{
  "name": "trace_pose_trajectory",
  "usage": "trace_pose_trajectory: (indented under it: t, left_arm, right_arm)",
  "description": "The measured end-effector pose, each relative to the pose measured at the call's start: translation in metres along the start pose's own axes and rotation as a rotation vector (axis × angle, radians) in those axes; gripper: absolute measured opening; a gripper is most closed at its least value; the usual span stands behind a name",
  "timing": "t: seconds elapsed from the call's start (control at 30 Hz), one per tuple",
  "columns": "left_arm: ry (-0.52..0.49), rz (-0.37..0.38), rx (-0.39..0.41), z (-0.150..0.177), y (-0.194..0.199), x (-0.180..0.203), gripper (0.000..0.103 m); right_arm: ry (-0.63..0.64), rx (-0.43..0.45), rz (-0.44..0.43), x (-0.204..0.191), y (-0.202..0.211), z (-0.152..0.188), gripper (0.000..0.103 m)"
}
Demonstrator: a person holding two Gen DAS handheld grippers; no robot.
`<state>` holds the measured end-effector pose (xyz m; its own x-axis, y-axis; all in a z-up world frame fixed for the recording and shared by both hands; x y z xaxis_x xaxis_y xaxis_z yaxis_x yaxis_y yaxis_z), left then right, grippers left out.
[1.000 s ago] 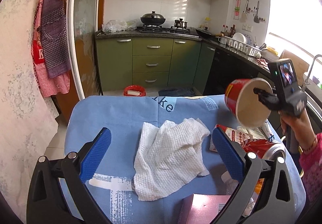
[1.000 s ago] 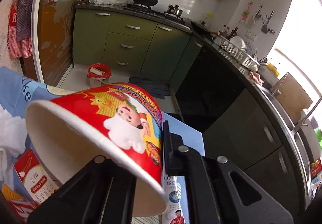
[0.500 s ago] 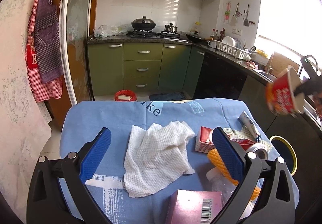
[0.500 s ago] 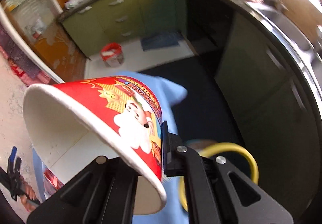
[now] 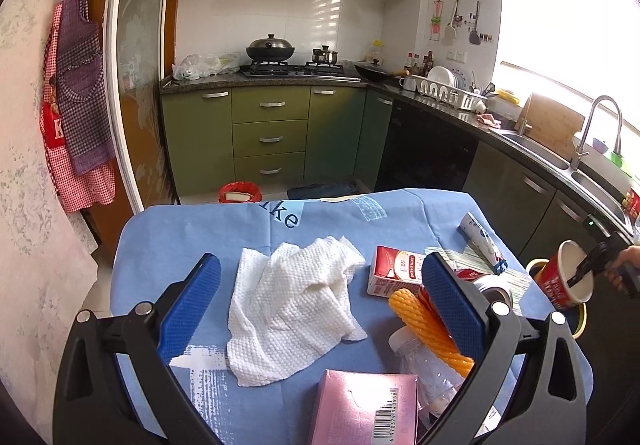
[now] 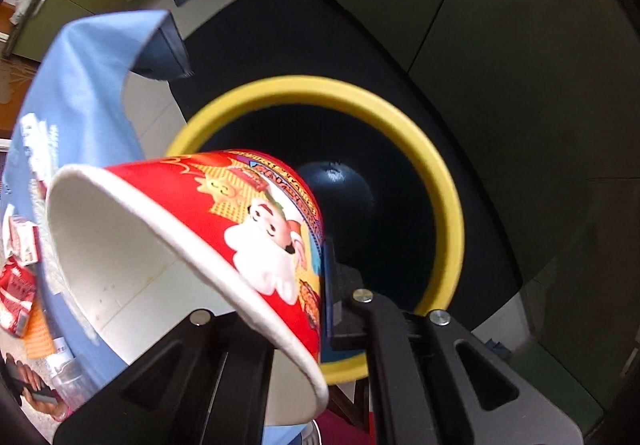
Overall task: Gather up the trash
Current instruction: 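Carry the bucket over the yellow-rimmed bin and open the right gripper, then grasp the red soda can with the left gripper while right gripper waits over bin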
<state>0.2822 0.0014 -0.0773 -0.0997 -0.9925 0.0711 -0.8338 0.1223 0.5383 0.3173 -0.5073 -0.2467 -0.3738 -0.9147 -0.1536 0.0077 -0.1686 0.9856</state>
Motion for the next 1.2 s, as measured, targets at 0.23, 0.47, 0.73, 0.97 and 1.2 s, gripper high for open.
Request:
trace_pose_trajectory:
  t: [0.23, 0.47, 0.73, 0.97, 1.2]
  left_arm:
    - [-0.02, 0.014, -0.024, 0.005, -0.007, 0.006, 0.099]
    - [-0.051, 0.055, -0.06, 0.008, -0.003, 0.018, 0.099]
    - [-0.205, 0.172, -0.142, 0.016, 0.02, 0.083, 0.099]
    - [-0.235, 0.174, -0.272, 0.025, -0.007, 0.126, 0.099]
    - [-0.216, 0.168, -0.36, 0.036, -0.036, 0.142, 0.099]
  right_arm:
    - [-0.007, -0.055, 0.088, 0.003, -0.051, -0.012, 0.028]
    - [0.067, 0.052, 0.129, -0.01, -0.012, 0.0, 0.042]
    - [0.142, 0.151, 0.067, -0.02, 0.033, 0.023, 0.045]
    - [0.189, 0.179, 0.016, -0.028, 0.047, 0.052, 0.045]
    - [0.22, 0.192, -0.016, -0.031, 0.041, 0.058, 0.045]
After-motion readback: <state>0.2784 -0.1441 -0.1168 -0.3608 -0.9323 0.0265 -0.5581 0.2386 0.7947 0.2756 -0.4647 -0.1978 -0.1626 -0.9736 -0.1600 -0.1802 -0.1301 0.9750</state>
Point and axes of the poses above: each gripper's, at about its wrist camera, not at the fingertips, and y roughly against the way its jaws point, x to its right, z to its underside, the point moved 7 cm from there along -y, roughly the way its jaws point, and after that the axes turned 2 degrees about -z, right-handed, at the moved point
